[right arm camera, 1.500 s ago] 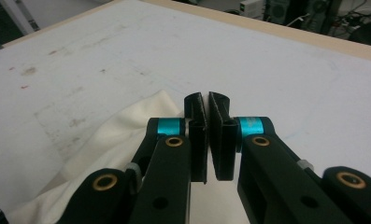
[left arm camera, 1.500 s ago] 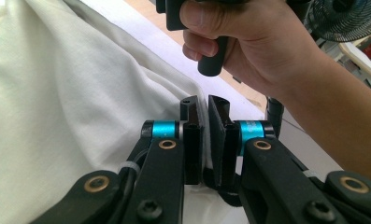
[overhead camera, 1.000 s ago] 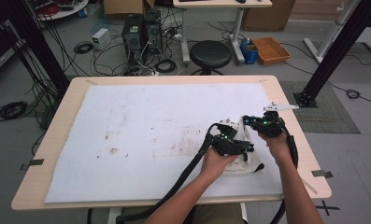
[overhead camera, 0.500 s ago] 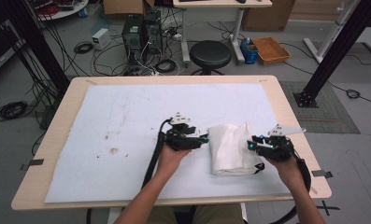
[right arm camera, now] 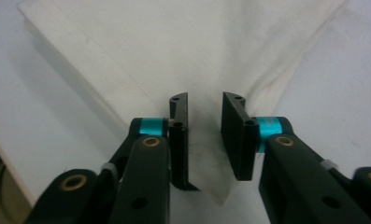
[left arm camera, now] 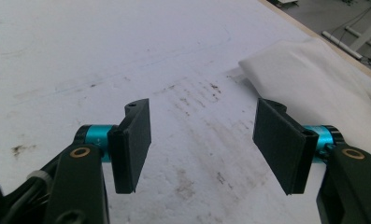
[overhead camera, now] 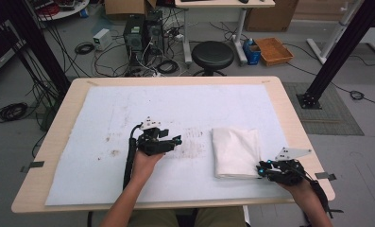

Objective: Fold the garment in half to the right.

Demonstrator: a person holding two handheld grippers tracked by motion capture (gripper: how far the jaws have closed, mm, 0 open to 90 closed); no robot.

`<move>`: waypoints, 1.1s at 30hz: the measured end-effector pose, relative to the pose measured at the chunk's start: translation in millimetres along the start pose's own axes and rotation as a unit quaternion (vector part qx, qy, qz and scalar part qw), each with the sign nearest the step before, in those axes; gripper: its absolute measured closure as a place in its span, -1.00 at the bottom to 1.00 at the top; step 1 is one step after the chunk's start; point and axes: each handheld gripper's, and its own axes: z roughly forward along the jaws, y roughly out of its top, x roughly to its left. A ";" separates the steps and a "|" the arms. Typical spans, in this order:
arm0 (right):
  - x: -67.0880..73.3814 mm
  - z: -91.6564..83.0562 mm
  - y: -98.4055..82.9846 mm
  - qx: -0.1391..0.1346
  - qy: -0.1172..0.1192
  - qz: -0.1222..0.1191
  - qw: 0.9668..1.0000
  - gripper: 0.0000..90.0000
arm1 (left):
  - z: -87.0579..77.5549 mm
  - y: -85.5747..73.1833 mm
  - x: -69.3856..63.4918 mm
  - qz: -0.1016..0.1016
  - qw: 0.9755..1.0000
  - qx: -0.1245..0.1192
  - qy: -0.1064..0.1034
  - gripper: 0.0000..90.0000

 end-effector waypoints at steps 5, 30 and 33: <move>-9.6 -12.1 20.0 -0.042 -0.011 0.028 0.999 0.20 | -3.2 -2.4 5.4 -0.005 1.000 -0.003 0.001 -0.18; -30.5 76.5 105.8 0.004 -0.073 0.022 0.997 0.65 | -6.6 -8.7 10.9 -0.019 1.000 0.000 -0.007 -0.18; -37.7 88.8 99.3 0.018 -0.078 0.041 0.996 0.53 | -5.5 -8.8 11.2 -0.020 1.000 0.001 -0.007 -0.18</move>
